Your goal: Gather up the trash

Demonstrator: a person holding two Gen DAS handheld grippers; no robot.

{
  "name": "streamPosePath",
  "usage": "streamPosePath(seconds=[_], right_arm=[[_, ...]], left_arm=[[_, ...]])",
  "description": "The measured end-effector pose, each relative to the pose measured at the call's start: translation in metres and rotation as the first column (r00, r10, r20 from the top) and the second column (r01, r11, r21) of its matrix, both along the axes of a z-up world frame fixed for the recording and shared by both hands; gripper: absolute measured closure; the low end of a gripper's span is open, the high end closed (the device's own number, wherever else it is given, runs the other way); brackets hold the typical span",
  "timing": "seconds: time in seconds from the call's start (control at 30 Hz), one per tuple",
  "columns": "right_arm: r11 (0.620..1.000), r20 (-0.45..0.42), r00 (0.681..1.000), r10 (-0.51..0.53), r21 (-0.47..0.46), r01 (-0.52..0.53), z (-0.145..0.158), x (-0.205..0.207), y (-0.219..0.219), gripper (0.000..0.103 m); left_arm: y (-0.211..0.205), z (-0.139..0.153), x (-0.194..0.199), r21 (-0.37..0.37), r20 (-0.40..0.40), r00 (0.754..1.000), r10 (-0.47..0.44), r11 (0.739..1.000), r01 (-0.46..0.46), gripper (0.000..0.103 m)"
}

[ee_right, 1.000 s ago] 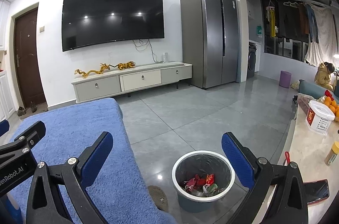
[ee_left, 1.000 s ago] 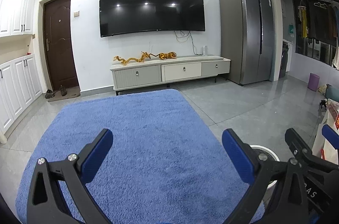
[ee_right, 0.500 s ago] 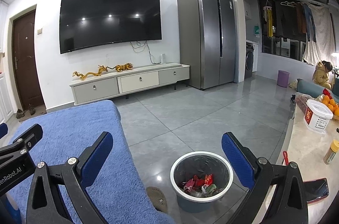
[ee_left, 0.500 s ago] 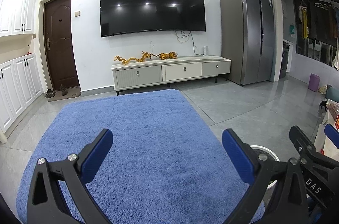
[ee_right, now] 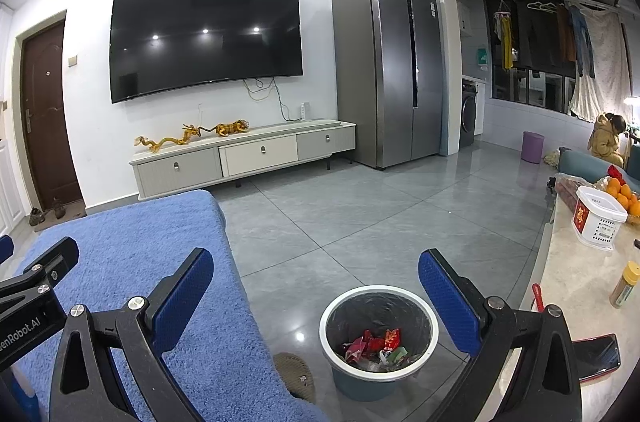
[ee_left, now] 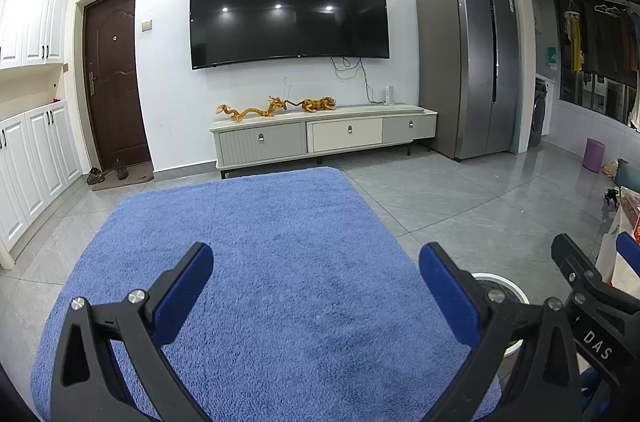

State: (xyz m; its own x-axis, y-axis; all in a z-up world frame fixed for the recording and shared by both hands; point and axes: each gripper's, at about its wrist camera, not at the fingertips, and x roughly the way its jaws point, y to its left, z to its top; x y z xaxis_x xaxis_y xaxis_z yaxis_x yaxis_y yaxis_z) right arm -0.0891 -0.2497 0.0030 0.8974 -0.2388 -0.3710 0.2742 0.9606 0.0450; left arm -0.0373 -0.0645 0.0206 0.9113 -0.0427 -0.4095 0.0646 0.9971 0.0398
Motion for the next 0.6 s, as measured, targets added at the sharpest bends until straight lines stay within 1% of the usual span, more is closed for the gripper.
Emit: streamPosePath(seconds=[0.6], right_arm=[[1.000,0.001,1.000,-0.003,0.001,0.003,0.0001,-0.0011,-0.0003,0.000]], left_arm=[[0.0006,-0.0030,0.0028,-0.001,-0.026,1.000,0.003,1.000,-0.004,0.000]])
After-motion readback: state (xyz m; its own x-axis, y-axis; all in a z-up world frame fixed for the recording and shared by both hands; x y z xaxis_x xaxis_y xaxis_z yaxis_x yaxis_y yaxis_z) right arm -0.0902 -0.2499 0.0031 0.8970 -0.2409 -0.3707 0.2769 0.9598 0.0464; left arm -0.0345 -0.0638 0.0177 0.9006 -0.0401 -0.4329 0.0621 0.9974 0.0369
